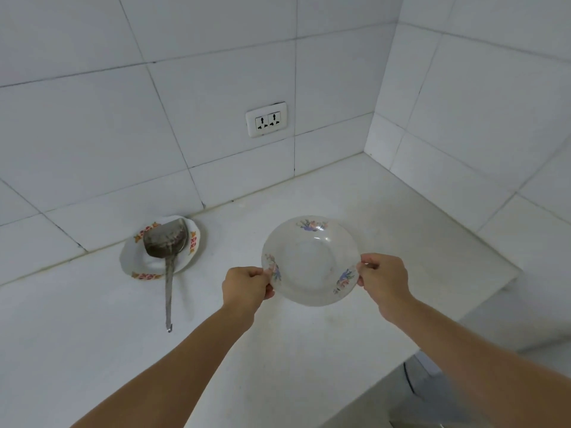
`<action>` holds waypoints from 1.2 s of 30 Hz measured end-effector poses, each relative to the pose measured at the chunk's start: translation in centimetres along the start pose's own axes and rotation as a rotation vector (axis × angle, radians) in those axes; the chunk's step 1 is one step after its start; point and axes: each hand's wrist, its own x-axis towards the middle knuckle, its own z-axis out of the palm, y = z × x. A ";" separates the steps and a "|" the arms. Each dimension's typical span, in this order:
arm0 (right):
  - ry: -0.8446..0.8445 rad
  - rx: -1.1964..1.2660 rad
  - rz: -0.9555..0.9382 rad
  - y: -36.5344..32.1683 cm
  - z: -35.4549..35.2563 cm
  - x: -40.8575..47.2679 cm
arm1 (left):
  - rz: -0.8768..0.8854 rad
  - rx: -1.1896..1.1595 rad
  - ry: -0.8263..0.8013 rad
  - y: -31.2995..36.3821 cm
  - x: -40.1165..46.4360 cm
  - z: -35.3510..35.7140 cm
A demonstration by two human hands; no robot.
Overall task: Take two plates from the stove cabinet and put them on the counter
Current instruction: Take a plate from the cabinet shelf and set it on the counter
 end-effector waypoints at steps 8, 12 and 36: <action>-0.105 -0.004 0.013 -0.9 5.1 11.2 | -0.084 -0.018 0.132 3.0 8.7 3.1; -0.127 -0.005 0.011 -1.4 7.4 16.2 | -0.118 -0.037 0.176 4.1 12.8 4.6; -0.171 -0.048 0.032 -2.1 11.6 23.6 | -0.229 -0.081 0.190 5.4 20.1 6.8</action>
